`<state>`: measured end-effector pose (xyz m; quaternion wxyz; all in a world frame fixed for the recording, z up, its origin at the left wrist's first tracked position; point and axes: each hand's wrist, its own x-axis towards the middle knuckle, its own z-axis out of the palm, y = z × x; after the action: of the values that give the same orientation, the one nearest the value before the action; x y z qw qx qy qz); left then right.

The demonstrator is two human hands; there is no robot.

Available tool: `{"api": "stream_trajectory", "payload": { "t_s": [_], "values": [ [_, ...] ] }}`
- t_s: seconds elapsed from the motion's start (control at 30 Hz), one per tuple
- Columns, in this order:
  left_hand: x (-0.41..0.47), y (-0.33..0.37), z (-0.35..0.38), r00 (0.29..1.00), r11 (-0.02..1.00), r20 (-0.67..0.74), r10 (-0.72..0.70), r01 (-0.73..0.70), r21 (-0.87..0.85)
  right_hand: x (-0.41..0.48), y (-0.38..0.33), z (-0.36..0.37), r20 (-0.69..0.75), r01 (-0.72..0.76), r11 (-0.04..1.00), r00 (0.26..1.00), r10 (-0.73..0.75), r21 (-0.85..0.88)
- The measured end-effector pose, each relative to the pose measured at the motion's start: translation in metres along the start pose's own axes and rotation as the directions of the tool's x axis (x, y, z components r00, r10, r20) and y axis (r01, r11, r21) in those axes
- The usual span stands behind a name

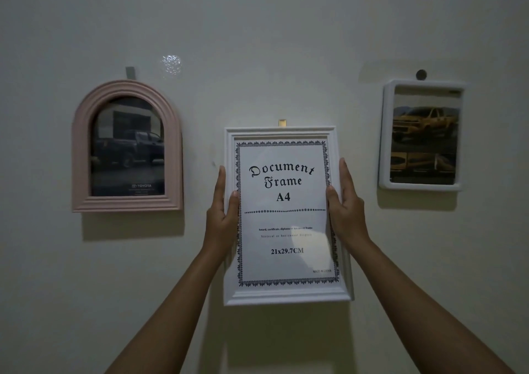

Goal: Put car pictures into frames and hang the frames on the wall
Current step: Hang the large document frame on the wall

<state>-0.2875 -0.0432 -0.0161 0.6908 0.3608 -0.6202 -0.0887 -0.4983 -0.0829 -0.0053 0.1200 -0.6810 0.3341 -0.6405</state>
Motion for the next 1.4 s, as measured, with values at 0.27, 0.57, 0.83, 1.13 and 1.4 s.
{"api": "stream_trajectory", "payload": {
  "t_s": [0.27,0.57,0.83,1.13,1.4],
  "values": [
    [0.000,-0.016,0.000,1.000,1.000,0.004,-0.007,0.007,0.013,-0.003,0.008,0.000,-0.002,-0.001,0.999,1.000,0.001,-0.037],
    [0.001,-0.017,0.002,0.995,0.994,0.056,-0.082,0.078,0.074,0.003,0.012,0.002,0.057,-0.036,0.992,0.997,0.043,-0.117],
    [0.005,-0.023,-0.005,0.998,0.984,0.051,-0.039,0.030,0.177,0.001,0.017,0.000,0.122,-0.061,0.996,0.990,0.069,-0.072],
    [0.008,-0.025,-0.004,0.999,0.976,0.023,-0.031,0.025,0.217,-0.005,0.025,-0.003,0.116,-0.056,0.993,0.991,0.067,-0.100],
    [0.013,-0.024,-0.007,0.998,0.976,0.024,-0.059,0.052,0.213,-0.006,0.033,0.000,0.124,-0.048,0.996,0.991,0.057,-0.075]
  ]
}}
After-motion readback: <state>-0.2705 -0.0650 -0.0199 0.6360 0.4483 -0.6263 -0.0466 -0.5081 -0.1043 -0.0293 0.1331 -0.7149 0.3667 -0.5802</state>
